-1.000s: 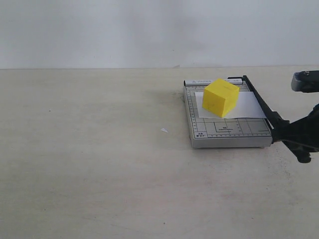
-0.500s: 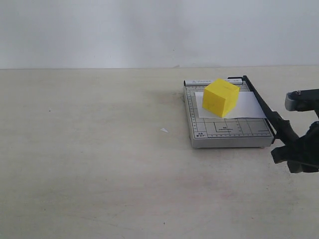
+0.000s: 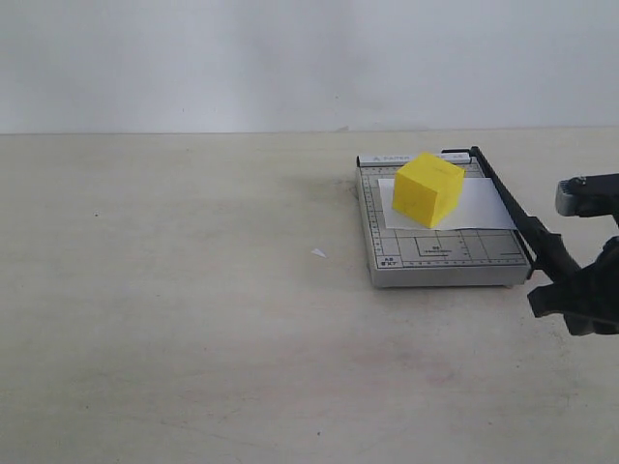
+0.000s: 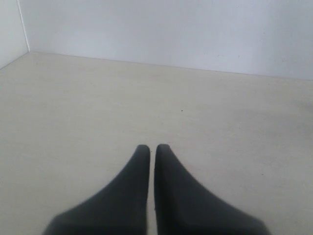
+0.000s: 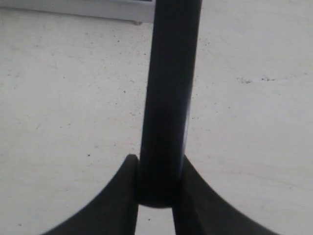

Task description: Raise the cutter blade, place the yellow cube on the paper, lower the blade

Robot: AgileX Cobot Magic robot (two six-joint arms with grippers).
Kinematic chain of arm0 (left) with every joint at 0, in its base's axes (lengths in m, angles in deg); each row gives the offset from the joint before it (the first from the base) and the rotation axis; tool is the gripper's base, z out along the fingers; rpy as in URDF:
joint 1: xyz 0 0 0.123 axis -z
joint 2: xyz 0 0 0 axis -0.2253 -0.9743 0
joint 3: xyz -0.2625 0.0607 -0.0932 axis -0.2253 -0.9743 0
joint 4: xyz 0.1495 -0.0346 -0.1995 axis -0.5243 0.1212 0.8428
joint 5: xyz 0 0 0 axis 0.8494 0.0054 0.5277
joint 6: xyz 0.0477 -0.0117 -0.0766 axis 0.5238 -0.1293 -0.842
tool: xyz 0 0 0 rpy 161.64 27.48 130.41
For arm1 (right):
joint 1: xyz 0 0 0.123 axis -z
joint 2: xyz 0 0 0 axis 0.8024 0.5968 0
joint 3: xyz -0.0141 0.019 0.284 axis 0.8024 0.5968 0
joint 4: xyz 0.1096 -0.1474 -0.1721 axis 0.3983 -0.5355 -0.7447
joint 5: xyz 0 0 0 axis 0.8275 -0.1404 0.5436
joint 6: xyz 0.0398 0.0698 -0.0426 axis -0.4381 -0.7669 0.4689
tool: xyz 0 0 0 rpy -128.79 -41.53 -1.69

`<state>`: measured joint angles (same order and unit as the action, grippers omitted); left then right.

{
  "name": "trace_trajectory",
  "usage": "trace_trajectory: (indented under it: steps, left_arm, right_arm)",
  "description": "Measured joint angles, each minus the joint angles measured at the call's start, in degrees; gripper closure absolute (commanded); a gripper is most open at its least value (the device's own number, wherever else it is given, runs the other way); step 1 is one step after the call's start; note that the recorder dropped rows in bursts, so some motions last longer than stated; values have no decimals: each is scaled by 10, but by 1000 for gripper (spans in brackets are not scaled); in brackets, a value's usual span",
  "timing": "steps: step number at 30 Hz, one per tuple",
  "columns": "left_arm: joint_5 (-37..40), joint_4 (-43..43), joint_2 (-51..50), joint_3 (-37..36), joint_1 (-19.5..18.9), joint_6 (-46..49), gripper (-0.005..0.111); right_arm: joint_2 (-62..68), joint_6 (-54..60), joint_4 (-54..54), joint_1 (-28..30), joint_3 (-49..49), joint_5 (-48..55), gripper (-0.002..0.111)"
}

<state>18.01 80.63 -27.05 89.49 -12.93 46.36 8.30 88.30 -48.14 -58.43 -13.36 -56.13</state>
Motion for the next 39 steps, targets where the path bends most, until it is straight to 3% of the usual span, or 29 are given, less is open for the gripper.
trace_trajectory:
  steps: [13, 15, 19, 21, 30, 39]
  left_arm:
    - [0, 0, 0, 0, 0, 0, 102]
    - [0, 0, 0, 0, 0, 0, 102]
    - [0, 0, 0, 0, 0, 0, 102]
    - [0, 0, 0, 0, 0, 0, 102]
    - [0, 0, 0, 0, 0, 0, 102]
    - [0, 0, 0, 0, 0, 0, 102]
  right_arm:
    - [31, 5, 3, 0, 0, -10, 108]
    - [31, 5, 3, 0, 0, -10, 103]
    - [31, 6, 4, 0, 0, -10, 79]
    - [36, 9, 6, 0, 0, -19, 73]
    - [24, 9, 15, 0, 0, -14, 73]
    - [-167, -48, 17, -1, 0, 100, 73]
